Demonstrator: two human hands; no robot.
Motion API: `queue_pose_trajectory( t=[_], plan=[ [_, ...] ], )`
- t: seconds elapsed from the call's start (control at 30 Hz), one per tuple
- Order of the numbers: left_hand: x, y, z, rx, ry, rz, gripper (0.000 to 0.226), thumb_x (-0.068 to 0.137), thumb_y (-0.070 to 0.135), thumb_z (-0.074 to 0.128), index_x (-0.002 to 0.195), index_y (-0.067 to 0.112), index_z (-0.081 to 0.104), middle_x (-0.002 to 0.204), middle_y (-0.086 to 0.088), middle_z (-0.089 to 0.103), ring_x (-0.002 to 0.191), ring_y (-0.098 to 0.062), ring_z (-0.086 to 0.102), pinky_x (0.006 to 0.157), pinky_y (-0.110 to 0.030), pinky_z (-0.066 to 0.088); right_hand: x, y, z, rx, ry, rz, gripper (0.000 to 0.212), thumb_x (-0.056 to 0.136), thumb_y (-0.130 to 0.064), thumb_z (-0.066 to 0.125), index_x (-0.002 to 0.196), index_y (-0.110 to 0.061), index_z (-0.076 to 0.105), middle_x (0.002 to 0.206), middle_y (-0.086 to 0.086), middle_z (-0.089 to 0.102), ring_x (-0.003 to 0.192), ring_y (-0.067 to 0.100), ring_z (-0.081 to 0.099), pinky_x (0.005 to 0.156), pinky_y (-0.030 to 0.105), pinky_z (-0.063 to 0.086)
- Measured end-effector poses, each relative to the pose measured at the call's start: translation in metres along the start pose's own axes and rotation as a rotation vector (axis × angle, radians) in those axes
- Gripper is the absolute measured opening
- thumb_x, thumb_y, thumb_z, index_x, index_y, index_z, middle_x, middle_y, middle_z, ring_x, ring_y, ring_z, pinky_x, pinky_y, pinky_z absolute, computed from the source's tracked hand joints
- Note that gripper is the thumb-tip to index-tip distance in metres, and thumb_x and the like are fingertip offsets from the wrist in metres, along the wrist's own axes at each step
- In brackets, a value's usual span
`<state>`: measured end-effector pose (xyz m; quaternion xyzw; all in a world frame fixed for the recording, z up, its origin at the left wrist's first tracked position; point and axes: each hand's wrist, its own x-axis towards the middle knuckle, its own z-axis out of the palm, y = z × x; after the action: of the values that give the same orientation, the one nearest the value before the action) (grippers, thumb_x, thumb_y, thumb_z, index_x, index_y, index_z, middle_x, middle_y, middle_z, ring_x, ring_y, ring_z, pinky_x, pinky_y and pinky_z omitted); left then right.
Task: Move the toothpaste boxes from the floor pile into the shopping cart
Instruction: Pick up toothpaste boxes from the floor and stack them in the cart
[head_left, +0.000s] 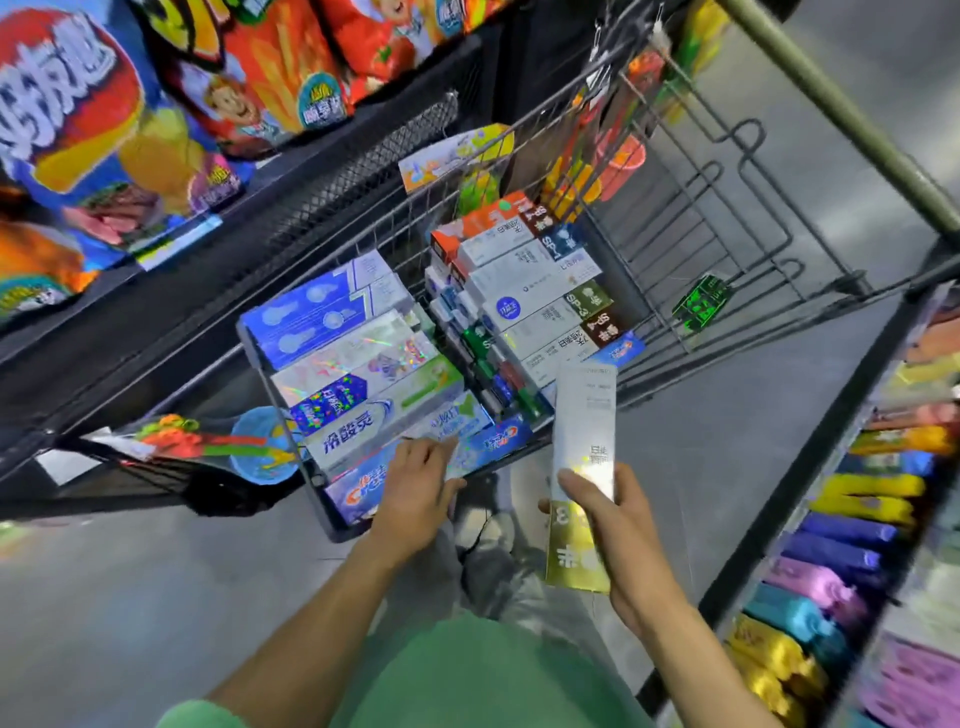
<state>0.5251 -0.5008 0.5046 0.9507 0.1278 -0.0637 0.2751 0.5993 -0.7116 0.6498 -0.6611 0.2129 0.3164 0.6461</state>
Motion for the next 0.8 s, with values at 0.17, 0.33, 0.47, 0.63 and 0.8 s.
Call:
queue_pose_trajectory(
  t=[0.17, 0.33, 0.47, 0.63, 0.8],
  plan=[
    [-0.002, 0.005, -0.003, -0.035, -0.033, 0.004, 0.049, 0.089, 0.026, 0.069, 0.131, 0.004, 0.060, 0.107, -0.016, 0.062, 0.096, -0.039, 0.053, 0.080, -0.048, 0.049, -0.002, 0.008, 0.002, -0.044, -0.037, 0.023, 0.040, 0.086, -0.014, 0.074, 0.121, -0.009, 0.053, 0.110, 0.016, 0.071, 0.100, 0.043, 0.069, 0.082, 0.052, 0.056],
    [0.002, 0.003, -0.003, -0.053, -0.010, -0.006, 0.048, 0.096, 0.033, 0.042, 0.127, 0.002, 0.063, 0.107, -0.018, 0.064, 0.097, -0.041, 0.057, 0.081, -0.051, 0.051, -0.007, 0.010, 0.003, -0.074, -0.070, 0.028, 0.052, 0.080, -0.020, 0.082, 0.120, -0.009, 0.051, 0.104, 0.013, 0.073, 0.097, 0.043, 0.069, 0.084, 0.057, 0.055],
    [-0.005, 0.003, -0.002, 0.161, -0.059, -0.025, 0.055, 0.101, 0.038, 0.031, 0.138, 0.007, 0.056, 0.134, -0.015, 0.061, 0.121, -0.039, 0.055, 0.099, -0.052, 0.049, -0.009, 0.010, -0.001, -0.074, -0.081, 0.018, 0.055, 0.076, -0.024, 0.084, 0.119, -0.011, 0.052, 0.101, 0.010, 0.074, 0.096, 0.044, 0.070, 0.081, 0.055, 0.056],
    [-0.012, -0.003, 0.004, 0.280, -0.135, -0.087, 0.054, 0.110, 0.028, 0.024, 0.161, 0.020, 0.009, 0.168, 0.003, 0.009, 0.155, -0.017, 0.004, 0.126, -0.041, 0.005, -0.007, 0.007, -0.004, -0.047, -0.101, 0.015, 0.039, 0.086, -0.017, 0.073, 0.119, -0.012, 0.052, 0.094, 0.005, 0.076, 0.089, 0.041, 0.072, 0.070, 0.047, 0.058],
    [-0.008, -0.004, 0.007, 0.291, -0.093, -0.102, 0.050, 0.109, 0.023, 0.030, 0.159, 0.016, 0.023, 0.168, 0.001, 0.012, 0.155, -0.018, 0.008, 0.126, -0.043, 0.005, -0.004, 0.008, -0.005, -0.067, -0.091, 0.020, 0.046, 0.083, -0.018, 0.077, 0.121, -0.010, 0.052, 0.102, 0.011, 0.074, 0.095, 0.044, 0.070, 0.083, 0.059, 0.056]
  ],
)
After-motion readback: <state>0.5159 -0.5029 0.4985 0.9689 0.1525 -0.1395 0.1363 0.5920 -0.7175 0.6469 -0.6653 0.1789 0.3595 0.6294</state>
